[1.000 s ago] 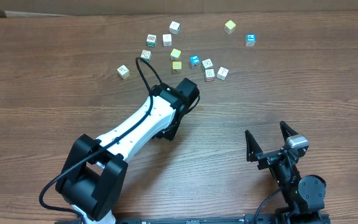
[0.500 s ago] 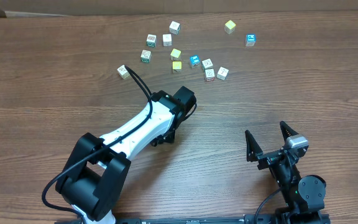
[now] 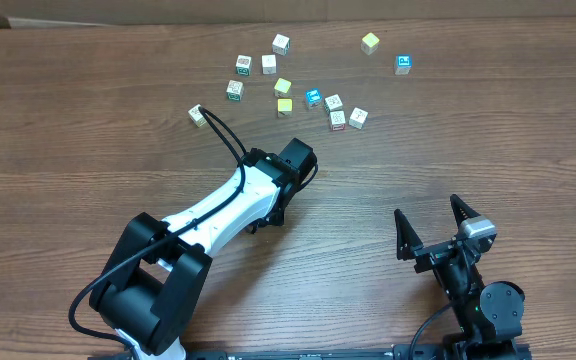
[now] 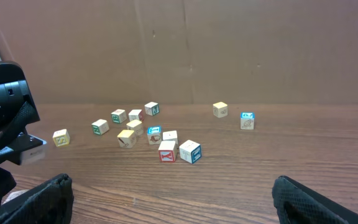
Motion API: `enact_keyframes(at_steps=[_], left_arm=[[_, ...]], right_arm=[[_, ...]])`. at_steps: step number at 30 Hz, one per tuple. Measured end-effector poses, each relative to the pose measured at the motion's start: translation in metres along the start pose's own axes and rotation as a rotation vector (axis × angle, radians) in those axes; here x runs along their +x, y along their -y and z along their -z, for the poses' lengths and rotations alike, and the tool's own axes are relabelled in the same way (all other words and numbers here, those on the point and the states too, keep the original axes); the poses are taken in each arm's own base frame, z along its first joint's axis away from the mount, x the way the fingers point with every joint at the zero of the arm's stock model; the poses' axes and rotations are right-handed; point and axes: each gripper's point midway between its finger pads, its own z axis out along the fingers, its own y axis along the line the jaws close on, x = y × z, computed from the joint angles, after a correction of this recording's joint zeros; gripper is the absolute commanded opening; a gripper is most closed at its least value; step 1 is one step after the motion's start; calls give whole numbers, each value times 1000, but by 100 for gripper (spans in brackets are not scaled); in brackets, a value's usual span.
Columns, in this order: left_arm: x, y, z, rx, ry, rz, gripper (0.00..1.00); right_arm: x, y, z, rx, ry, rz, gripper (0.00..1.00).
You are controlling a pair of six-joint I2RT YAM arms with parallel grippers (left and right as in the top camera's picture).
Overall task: Form a circle
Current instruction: 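Raise the left gripper straight up from the placed blocks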
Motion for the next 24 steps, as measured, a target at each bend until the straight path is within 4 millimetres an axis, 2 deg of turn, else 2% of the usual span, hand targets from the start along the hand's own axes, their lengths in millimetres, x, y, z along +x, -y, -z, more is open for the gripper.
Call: enact_keyframes(at_steps=[9, 24], left_arm=[[8, -2, -8, -12, -12, -6, 4], [-3, -3, -8, -26, 40, 7, 4]], right_arm=[[0, 0, 0, 0, -1, 0, 100], [0, 0, 0, 0, 0, 0, 100]])
